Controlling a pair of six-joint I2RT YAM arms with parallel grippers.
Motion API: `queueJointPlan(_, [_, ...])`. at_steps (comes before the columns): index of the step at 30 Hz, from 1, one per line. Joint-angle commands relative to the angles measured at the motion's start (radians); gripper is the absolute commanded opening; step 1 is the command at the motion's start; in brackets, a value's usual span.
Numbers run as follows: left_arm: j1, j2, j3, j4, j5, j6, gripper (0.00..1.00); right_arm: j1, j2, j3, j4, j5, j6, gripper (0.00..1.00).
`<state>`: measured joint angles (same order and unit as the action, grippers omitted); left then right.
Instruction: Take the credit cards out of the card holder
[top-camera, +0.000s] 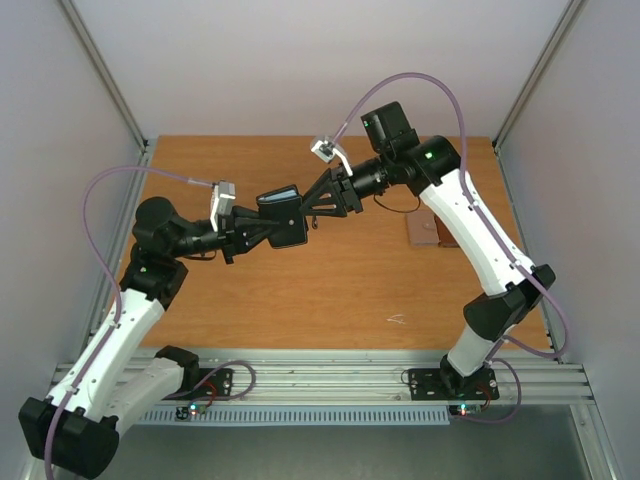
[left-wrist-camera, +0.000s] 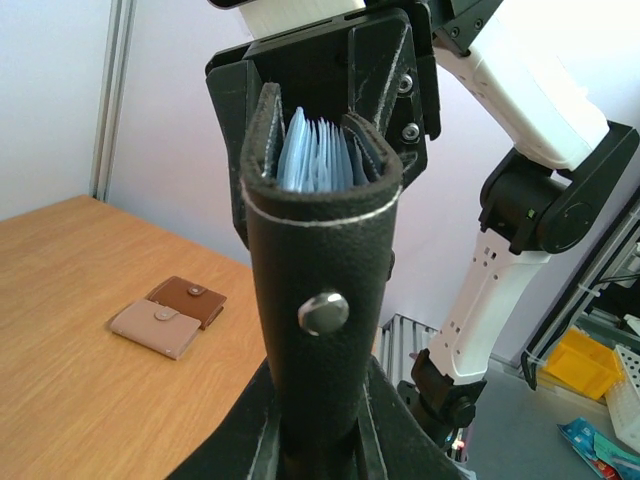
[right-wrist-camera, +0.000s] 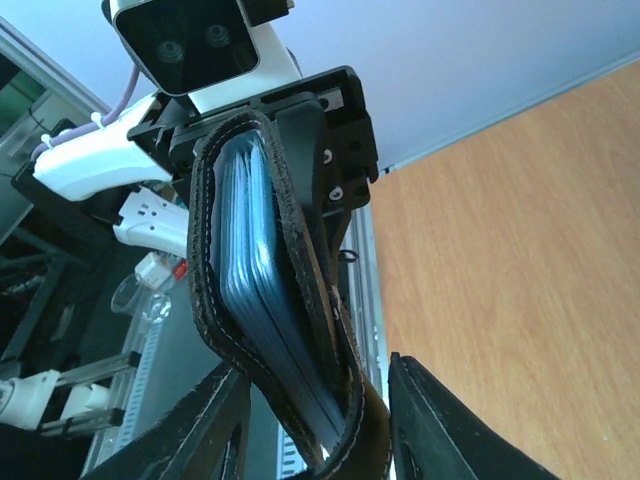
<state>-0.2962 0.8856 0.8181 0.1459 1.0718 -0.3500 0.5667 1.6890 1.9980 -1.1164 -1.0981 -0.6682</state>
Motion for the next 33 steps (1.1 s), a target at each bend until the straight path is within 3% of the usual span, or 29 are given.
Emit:
queueJointPlan(1, [-0.002, 0.0, 0.033, 0.052, 0.021, 0.016, 0.0, 0.014, 0.022, 0.049, -0.033, -0.009, -0.024, 0.37])
queueJointPlan(7, [-0.002, -0.007, 0.029, 0.056, 0.019, 0.013, 0.0, 0.0, 0.016, 0.075, -0.162, 0.01, -0.148, 0.39])
queueJointPlan(12, [-0.002, -0.008, 0.026, 0.06, 0.019, 0.013, 0.0, -0.044, 0.023, 0.096, -0.219, 0.088, -0.156, 0.4])
queueJointPlan(24, [-0.005, -0.012, 0.024, 0.061, 0.023, 0.011, 0.0, 0.026, 0.062, 0.114, -0.132, 0.107, -0.101, 0.41])
queueJointPlan(33, [-0.004, -0.021, 0.017, 0.066, 0.024, 0.009, 0.0, 0.034, 0.058, 0.123, -0.163, 0.155, -0.139, 0.42])
